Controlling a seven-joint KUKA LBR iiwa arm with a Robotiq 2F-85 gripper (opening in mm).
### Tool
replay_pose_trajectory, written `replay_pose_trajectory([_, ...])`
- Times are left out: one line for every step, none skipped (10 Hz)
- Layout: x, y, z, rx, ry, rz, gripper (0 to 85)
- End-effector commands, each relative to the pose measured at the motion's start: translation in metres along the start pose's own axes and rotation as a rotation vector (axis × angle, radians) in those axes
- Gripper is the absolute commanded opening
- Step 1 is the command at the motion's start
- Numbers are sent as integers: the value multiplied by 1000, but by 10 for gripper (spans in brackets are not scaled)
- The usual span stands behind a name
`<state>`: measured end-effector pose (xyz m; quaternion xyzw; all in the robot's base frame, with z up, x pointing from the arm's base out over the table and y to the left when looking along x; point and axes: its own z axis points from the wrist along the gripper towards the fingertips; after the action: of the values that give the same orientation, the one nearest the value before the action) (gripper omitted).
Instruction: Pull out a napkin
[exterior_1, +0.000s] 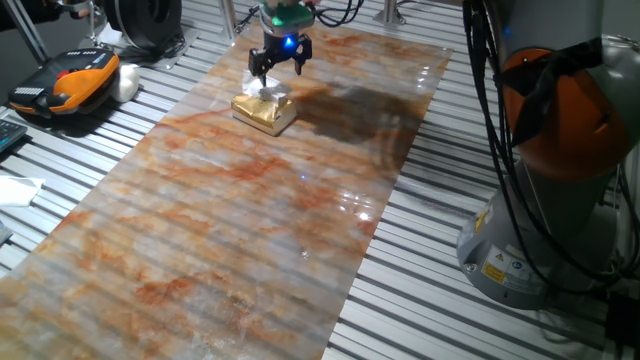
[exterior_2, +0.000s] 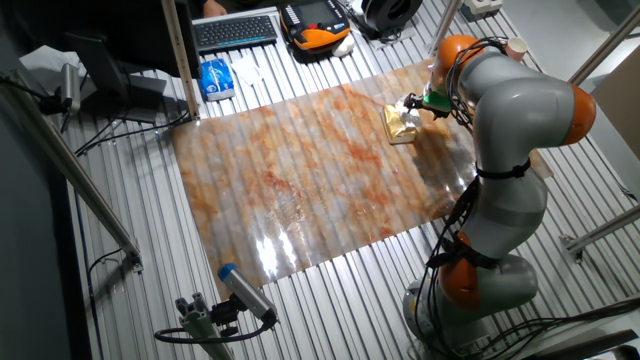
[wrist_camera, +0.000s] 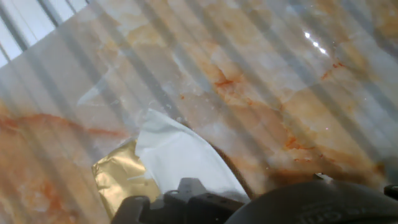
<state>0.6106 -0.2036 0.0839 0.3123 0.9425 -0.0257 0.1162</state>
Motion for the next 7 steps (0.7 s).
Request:
replay_pose_trajectory([6,6,5,10,-9,13,850])
replay_pose_trajectory([12,11,8,15,-11,22,850])
replay_pose_trajectory([16,14,9,20,-13,29,850])
replay_pose_trajectory([19,17,9,29,-17,32,850])
replay_pose_trajectory([20,18,9,31,-17,31,850])
replay_pose_trajectory([20,18,9,29,-14,26,850])
replay_pose_trajectory([20,18,9,20,-7,17,850])
